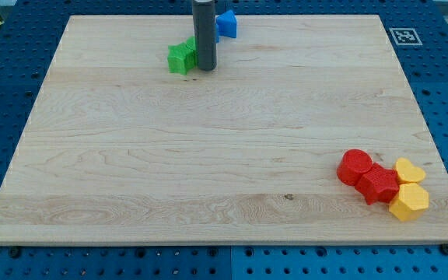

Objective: Slide the green blocks slightly downwards

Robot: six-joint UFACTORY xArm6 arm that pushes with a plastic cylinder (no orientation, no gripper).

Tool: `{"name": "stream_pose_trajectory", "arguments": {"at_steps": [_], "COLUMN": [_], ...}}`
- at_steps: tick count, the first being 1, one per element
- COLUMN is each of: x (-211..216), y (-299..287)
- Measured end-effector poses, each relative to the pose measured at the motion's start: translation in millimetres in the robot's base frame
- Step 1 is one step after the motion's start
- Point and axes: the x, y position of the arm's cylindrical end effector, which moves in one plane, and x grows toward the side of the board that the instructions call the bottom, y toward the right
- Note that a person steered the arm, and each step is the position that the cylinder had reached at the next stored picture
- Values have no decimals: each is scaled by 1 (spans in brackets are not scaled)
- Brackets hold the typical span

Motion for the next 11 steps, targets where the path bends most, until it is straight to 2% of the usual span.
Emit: {"name": "stream_pose_trajectory", "arguments": {"at_steps": [1, 8, 9, 11], "x": [0, -62, -61, -21], "y": [25, 16, 12, -20]}}
